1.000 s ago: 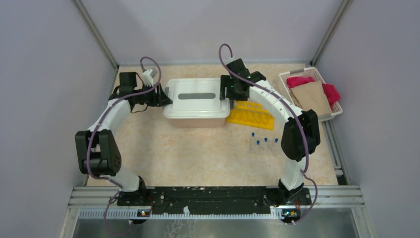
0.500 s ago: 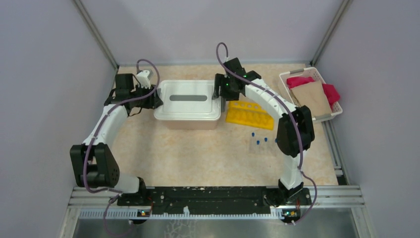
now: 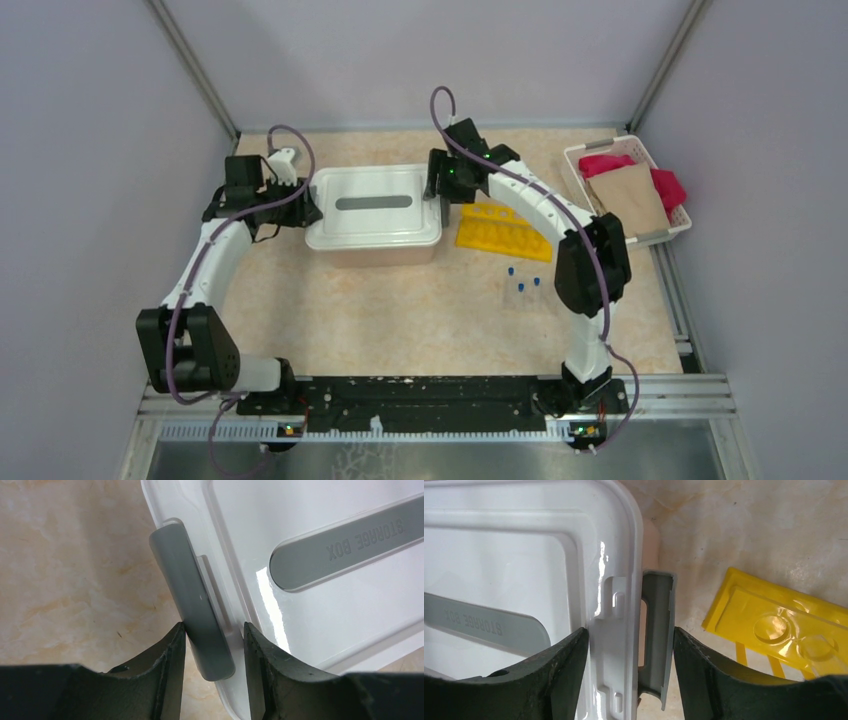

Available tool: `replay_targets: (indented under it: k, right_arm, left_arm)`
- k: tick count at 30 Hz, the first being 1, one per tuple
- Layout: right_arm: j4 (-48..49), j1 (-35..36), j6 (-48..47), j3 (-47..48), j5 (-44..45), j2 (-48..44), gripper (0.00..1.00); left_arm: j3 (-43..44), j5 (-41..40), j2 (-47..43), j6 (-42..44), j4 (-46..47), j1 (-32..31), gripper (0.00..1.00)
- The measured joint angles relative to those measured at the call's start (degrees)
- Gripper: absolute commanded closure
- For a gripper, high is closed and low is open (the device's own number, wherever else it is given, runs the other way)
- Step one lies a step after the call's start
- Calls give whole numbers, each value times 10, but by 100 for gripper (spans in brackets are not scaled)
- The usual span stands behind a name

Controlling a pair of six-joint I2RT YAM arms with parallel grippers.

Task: Organize the chemistry lab equipment

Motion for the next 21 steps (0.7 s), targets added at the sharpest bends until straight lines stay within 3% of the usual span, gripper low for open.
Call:
replay_targets:
  k: [7,13,21]
  right_arm:
    - [0,0,26,-9,13,-17,10]
    - [39,8,54,-89,10,-87,9]
    - [98,14,101,-174,2,-109,12]
  left_arm:
    - [-7,-3,-12,-5,-12,1,59]
    - [-7,5,-13,-10,-16,-1,60]
    - [-7,6,-13,-10,-16,-1,60]
